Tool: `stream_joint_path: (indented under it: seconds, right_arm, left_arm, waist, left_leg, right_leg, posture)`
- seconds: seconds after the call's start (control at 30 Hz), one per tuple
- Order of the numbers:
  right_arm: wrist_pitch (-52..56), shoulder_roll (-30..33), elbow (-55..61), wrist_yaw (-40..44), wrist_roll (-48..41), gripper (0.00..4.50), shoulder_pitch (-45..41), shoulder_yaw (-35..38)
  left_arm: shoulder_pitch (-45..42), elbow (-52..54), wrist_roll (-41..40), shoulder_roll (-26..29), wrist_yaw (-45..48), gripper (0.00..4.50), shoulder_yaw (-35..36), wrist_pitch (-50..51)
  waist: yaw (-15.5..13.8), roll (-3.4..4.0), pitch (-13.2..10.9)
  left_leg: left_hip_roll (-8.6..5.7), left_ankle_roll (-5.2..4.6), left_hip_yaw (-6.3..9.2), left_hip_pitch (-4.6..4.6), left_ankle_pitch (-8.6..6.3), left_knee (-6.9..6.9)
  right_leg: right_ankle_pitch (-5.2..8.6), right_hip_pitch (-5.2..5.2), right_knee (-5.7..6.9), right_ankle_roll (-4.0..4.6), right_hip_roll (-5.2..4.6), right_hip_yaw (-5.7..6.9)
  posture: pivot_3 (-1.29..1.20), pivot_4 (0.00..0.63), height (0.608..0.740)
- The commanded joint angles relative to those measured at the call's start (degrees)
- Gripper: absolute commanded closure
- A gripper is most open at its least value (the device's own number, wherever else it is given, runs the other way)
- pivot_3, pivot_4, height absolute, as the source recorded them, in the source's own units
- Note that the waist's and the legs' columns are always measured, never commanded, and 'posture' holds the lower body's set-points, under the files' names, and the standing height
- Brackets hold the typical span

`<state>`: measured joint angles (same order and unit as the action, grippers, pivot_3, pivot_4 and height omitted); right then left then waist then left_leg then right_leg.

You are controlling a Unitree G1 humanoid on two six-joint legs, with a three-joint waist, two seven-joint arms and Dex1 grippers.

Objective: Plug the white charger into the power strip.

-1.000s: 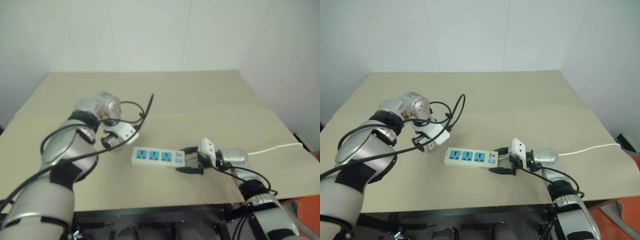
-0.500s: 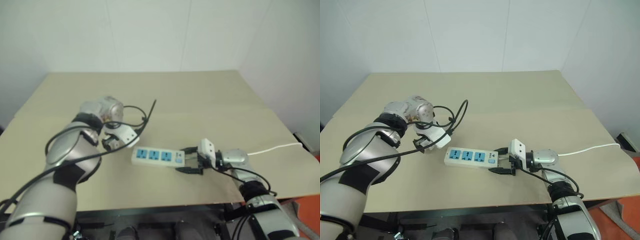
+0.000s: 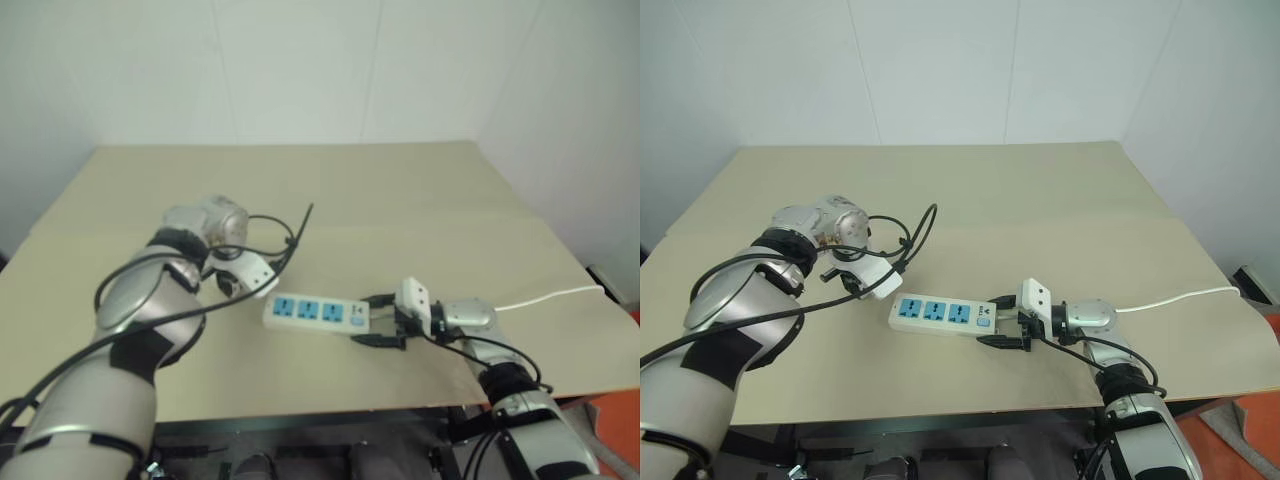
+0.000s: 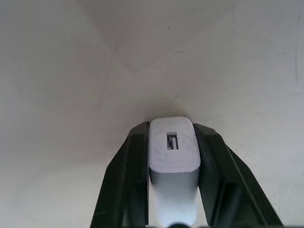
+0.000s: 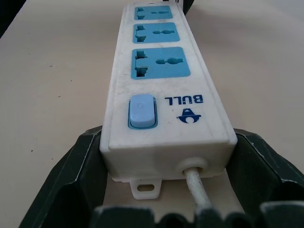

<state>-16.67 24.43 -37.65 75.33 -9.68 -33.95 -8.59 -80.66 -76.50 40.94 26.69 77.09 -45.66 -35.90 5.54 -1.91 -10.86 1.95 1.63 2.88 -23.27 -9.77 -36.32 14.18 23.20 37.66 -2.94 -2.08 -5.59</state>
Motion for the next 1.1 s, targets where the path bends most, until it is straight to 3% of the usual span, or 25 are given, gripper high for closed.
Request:
stream_joint_path:
  seconds: [0.03,0.23,0.4,0.5,0.63,0.77,0.93,1.1]
  right_arm:
    - [1.2,0.5,-1.5,-0.6,2.9,1.09,1.0,-1.8]
    - [1.3,0.7,-1.9,-0.1,2.7,1.09,0.7,-1.8]
    - [1.0,1.0,-3.7,2.0,2.3,1.09,-0.8,-1.6]
    - [0.8,0.7,-5.5,2.8,2.0,1.09,-2.2,-1.4]
    - [-0.6,0.0,-8.4,4.3,1.9,1.09,-3.8,-1.4]
    - [-1.2,-0.7,-10.8,5.1,2.1,1.09,-5.2,-1.4]
    - [-2.1,-1.5,-14.1,5.3,2.8,1.09,-7.2,-1.6]
    - [-2.9,-2.4,-16.9,6.0,2.8,1.09,-8.3,-1.3]
  left_arm:
    - [-0.2,0.1,0.2,0.2,-1.2,3.47,1.3,0.3]
    - [-3.4,0.9,-5.6,1.3,2.6,3.47,8.0,-1.0]
    - [-7.0,2.4,-19.1,2.9,13.3,3.47,21.2,2.0]
    - [-7.4,3.4,-30.5,4.6,15.4,3.47,24.9,5.3]
    - [-1.4,13.9,-52.8,7.3,15.4,3.47,27.3,20.9]
    - [8.0,24.3,-66.8,9.3,15.4,3.47,32.1,32.2]
    - [18.2,32.3,-75.2,7.9,15.4,3.47,41.9,43.6]
    - [24.8,36.4,-74.5,4.4,13.0,3.47,45.7,45.4]
  waist:
    - [0.0,-0.01,0.0]
    - [0.0,-0.01,0.0]
    - [0.0,-0.02,0.0]
    - [0.1,-0.01,0.0]
    - [0.1,0.00,0.0]
    - [0.1,0.00,0.0]
    - [0.2,0.00,0.0]
    - [0.2,-0.02,0.0]
  left_leg:
    - [0.00,0.00,0.00,0.01,0.00,0.00]
    - [0.00,0.00,0.01,0.00,0.00,0.00]
    - [0.00,0.00,0.01,-0.04,0.00,0.00]
    - [0.00,0.00,0.00,-0.03,0.00,0.01]
    - [0.01,0.00,0.01,0.04,0.00,0.00]
    - [0.02,0.00,0.02,0.09,0.00,-0.04]
    - [0.02,0.00,0.06,0.10,0.00,-0.15]
    - [0.02,0.00,0.08,0.25,0.00,-0.22]
  right_leg:
    - [0.00,-0.01,0.00,0.00,0.00,0.00]
    - [0.00,0.00,0.00,0.00,0.00,0.01]
    - [0.00,0.02,-0.02,0.00,0.00,0.03]
    - [0.00,0.02,-0.03,0.00,-0.01,0.02]
    - [0.01,-0.03,0.05,-0.02,-0.02,0.01]
    - [0.02,-0.04,0.18,-0.02,-0.03,0.00]
    - [0.01,-0.03,0.30,-0.01,-0.02,0.04]
    - [0.01,-0.16,0.36,0.00,-0.01,0.06]
  posture:
    - [0.00,0.150,0.740]
    - [0.00,0.150,0.740]
    - [0.00,0.150,0.740]
    - [0.00,0.150,0.740]
    - [0.00,0.150,0.740]
    - [0.00,0.150,0.740]
    - [0.00,0.150,0.740]
    - [0.00,0.150,0.740]
